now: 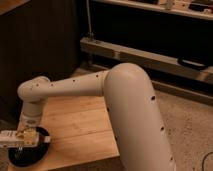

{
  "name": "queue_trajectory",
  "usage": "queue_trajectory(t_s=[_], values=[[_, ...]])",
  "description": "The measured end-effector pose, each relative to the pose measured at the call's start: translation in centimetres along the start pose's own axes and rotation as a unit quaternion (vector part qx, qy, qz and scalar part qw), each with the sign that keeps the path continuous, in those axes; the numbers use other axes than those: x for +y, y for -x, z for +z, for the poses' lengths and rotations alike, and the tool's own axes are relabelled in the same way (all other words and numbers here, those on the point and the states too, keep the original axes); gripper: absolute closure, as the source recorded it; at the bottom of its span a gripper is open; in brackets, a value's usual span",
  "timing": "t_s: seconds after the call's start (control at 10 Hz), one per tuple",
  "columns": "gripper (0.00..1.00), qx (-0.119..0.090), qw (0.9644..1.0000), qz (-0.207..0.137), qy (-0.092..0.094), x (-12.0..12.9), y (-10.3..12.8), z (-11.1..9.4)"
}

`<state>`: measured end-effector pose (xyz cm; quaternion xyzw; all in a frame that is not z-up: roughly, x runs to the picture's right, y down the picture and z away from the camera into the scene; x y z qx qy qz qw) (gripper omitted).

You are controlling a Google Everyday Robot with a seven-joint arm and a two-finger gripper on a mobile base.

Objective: Place the bottle in the ceramic bowl

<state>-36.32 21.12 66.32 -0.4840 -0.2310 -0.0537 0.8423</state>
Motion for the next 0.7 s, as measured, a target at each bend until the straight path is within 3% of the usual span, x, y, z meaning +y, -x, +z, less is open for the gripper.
queue_trajectory(t_s=[0.3,0.7], values=[[0.20,0.022,0.9998,-0.002,0.004,0.02,0.09,0.30],[0.20,0.024,0.9997,0.000,0.004,-0.01,0.05,0.30]])
